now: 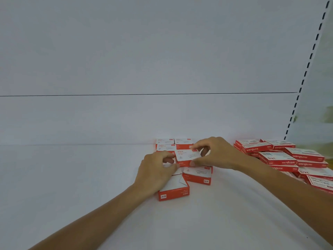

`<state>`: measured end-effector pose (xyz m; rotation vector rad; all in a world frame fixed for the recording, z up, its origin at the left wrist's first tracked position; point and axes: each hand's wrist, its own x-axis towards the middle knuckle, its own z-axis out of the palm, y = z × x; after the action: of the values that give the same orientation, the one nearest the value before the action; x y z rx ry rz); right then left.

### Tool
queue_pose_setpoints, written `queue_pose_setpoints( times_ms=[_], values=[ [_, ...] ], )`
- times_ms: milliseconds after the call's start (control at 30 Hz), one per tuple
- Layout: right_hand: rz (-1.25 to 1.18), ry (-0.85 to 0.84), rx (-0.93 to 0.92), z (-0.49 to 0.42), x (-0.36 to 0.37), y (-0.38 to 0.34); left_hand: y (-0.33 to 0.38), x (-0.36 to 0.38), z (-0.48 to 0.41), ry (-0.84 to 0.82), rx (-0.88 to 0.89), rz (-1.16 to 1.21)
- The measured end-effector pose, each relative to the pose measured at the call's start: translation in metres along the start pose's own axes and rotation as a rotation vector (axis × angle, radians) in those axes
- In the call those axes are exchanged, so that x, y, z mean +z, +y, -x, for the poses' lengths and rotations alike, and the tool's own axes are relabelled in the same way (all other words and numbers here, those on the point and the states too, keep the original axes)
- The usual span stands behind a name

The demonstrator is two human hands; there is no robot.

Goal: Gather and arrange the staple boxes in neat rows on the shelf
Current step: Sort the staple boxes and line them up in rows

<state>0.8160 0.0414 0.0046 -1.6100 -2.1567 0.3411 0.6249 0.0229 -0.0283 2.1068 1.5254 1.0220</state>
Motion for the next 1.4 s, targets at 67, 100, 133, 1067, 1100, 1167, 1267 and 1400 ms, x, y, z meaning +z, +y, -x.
queue_pose_setpoints(
  times_ms=[67,100,133,1067,1100,1167,1267,1400],
  values=[
    [-0.001,0.102,-0.038,0.001,0.002,-0.001,0.001,-0.002,0.001,0.031,0.015,0.044],
    [-0.010,0.154,-0.057,0.001,0.002,-0.002,0.002,-0.003,0.001,0.027,0.019,0.062],
    [-0.024,0.203,-0.072,0.000,0.002,-0.004,0.003,-0.003,0.001,0.010,0.021,0.080],
    [-0.015,0.141,0.264,-0.040,0.019,0.019,-0.019,-0.007,-0.021,-0.134,-0.174,-0.061],
    [-0.017,0.131,0.263,-0.041,0.019,0.019,-0.020,-0.007,-0.022,-0.130,-0.167,-0.063],
    [-0.015,0.117,0.244,-0.043,0.020,0.018,-0.022,-0.005,-0.022,-0.120,-0.157,-0.063],
    [-0.016,0.108,0.214,-0.044,0.023,0.019,-0.024,-0.004,-0.023,-0.125,-0.161,-0.048],
    [-0.011,0.121,0.190,-0.046,0.025,0.019,-0.024,-0.003,-0.025,-0.116,-0.163,-0.050]
  ],
)
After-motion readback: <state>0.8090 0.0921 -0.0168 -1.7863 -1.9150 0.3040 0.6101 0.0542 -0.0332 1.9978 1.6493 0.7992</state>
